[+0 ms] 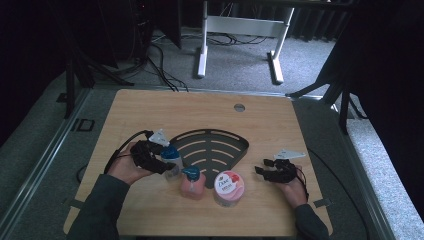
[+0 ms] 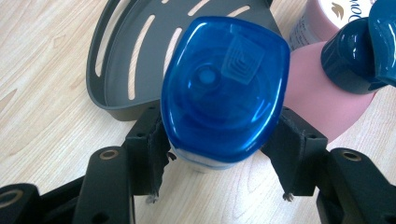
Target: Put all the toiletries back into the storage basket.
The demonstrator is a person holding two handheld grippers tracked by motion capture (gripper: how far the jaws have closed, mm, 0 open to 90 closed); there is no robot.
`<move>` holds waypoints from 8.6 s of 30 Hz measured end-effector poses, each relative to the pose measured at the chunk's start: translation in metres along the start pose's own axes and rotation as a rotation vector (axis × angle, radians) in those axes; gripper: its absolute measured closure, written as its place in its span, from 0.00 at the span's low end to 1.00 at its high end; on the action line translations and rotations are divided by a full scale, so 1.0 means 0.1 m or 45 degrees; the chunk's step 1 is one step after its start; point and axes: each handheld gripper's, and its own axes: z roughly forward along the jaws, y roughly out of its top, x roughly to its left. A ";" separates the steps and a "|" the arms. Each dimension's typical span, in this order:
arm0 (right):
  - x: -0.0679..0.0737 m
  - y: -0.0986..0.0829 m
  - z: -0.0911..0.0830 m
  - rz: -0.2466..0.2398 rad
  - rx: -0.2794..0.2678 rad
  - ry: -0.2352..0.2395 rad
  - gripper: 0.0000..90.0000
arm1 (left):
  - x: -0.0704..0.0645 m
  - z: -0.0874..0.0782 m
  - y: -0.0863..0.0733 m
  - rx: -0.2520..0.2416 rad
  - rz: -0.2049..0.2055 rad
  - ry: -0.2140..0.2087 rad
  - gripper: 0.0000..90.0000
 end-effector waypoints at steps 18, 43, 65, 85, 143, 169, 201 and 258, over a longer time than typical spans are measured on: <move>0.00 0.00 0.00 0.001 0.000 0.000 0.48 | 0.00 0.02 0.08 0.038 0.025 -0.016 0.47; 0.00 0.00 0.00 0.002 0.000 0.000 0.48 | 0.03 0.16 0.16 0.101 0.036 -0.026 0.48; 0.00 0.00 0.00 0.002 -0.001 0.002 0.48 | 0.09 0.25 0.19 0.141 0.040 -0.064 0.53; 0.00 0.00 0.00 0.003 0.000 0.003 0.48 | 0.13 0.29 0.19 0.153 0.041 -0.116 0.57; 0.00 0.00 0.00 0.002 -0.003 0.004 0.48 | 0.19 0.09 0.28 0.190 -0.045 0.028 0.61; 0.00 0.00 0.00 0.005 -0.001 0.005 0.48 | 0.30 -0.07 0.42 0.119 -0.085 0.074 0.61; -0.01 0.00 0.00 0.006 -0.003 0.008 0.48 | 0.44 0.01 0.63 0.053 -0.171 0.131 0.61; -0.01 0.00 0.00 0.010 -0.001 0.012 0.47 | 0.72 0.51 0.72 0.138 -0.225 0.175 0.61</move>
